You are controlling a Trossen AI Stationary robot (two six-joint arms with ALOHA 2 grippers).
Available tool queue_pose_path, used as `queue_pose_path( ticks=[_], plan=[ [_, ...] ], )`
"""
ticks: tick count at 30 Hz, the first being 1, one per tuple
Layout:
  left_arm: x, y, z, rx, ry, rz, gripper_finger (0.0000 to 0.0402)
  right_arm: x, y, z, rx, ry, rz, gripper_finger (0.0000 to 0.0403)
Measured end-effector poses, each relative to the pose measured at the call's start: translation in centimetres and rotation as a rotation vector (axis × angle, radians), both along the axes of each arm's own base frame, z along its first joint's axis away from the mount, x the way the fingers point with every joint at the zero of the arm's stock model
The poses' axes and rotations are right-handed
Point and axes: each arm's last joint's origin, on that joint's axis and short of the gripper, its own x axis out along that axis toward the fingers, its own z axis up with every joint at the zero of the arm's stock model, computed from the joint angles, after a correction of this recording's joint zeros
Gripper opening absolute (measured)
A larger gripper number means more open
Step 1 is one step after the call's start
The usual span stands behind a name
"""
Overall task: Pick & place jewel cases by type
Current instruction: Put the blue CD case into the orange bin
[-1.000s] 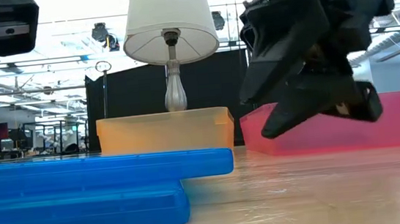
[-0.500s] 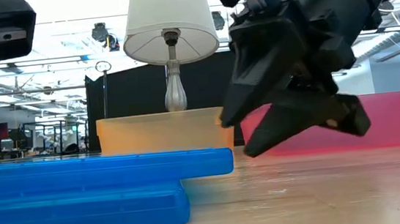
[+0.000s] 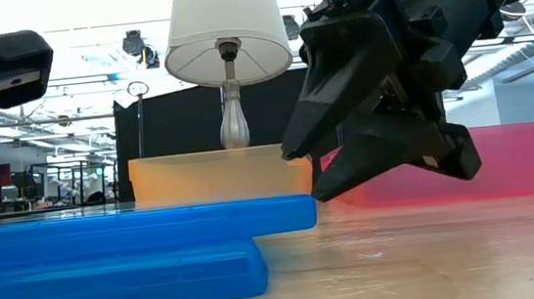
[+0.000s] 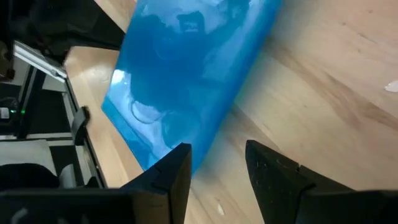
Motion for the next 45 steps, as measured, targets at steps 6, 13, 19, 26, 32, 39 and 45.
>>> queue_pose_path(
  ticks=[6,13,19,26,32,39,45],
  plan=[
    [0.1,0.0,-0.3,0.007,-0.003,0.019,0.004,0.1,-0.1,0.0,-0.017,-0.003,0.012,0.0141],
    [-0.6,0.3,0.8,-0.011,0.019,0.025,0.004,0.1,-0.2,0.0,-0.03,-0.005,0.023,0.0141],
    [-0.6,0.3,1.7,-0.029,-0.016,0.027,0.004,0.1,-0.2,0.0,-0.042,-0.008,0.032,0.0141],
    [0.6,0.9,1.9,-0.064,-0.053,0.054,0.004,0.1,-0.1,0.1,-0.057,-0.022,0.05,0.0141],
    [1.6,1.4,2.0,-0.089,-0.05,0.043,0.004,0.1,-0.1,0.1,-0.066,-0.024,0.066,0.0141],
    [1.7,1.5,2.0,-0.098,-0.043,0.041,0.004,0.1,-0.1,0.0,-0.066,-0.02,0.067,0.0141],
    [1.6,1.4,2.1,-0.105,-0.045,0.045,0.004,0.1,-0.2,0.0,-0.073,-0.019,0.072,0.0141]
  ],
)
